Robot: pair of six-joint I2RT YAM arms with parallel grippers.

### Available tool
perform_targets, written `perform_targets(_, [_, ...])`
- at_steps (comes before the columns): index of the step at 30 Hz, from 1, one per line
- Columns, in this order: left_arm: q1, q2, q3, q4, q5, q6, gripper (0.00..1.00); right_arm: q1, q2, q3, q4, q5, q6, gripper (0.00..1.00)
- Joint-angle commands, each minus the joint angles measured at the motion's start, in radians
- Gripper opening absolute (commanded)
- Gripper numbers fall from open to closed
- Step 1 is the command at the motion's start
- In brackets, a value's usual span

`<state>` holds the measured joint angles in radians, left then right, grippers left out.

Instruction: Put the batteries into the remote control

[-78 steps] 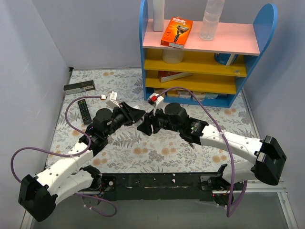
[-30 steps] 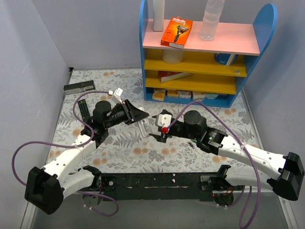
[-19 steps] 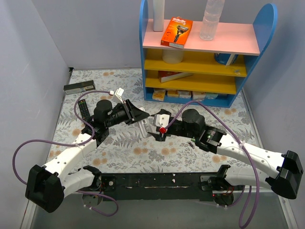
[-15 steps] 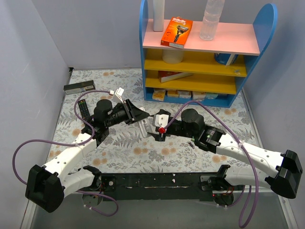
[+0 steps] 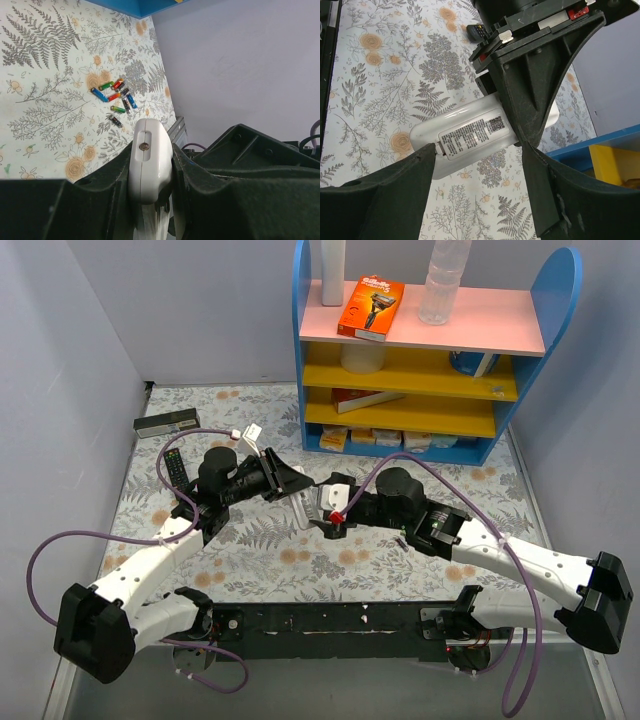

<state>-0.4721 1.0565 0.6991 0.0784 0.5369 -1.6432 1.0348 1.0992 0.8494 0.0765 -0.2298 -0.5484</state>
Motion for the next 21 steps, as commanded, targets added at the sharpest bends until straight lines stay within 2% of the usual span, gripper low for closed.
perform_targets(1, [0.006, -0.007, 0.046, 0.009, 0.023, -0.032, 0.00, 0.016, 0.017, 0.045, -0.012, 0.018, -0.041, 0.77])
perform_targets(7, [0.007, -0.003, 0.049, 0.009, 0.041, -0.056, 0.00, 0.031, 0.034, 0.048, -0.009, 0.046, -0.079, 0.76])
perform_targets(21, [0.007, 0.039, 0.096, -0.042, 0.118, -0.056, 0.00, 0.074, 0.034, -0.019, 0.117, 0.291, -0.257, 0.69])
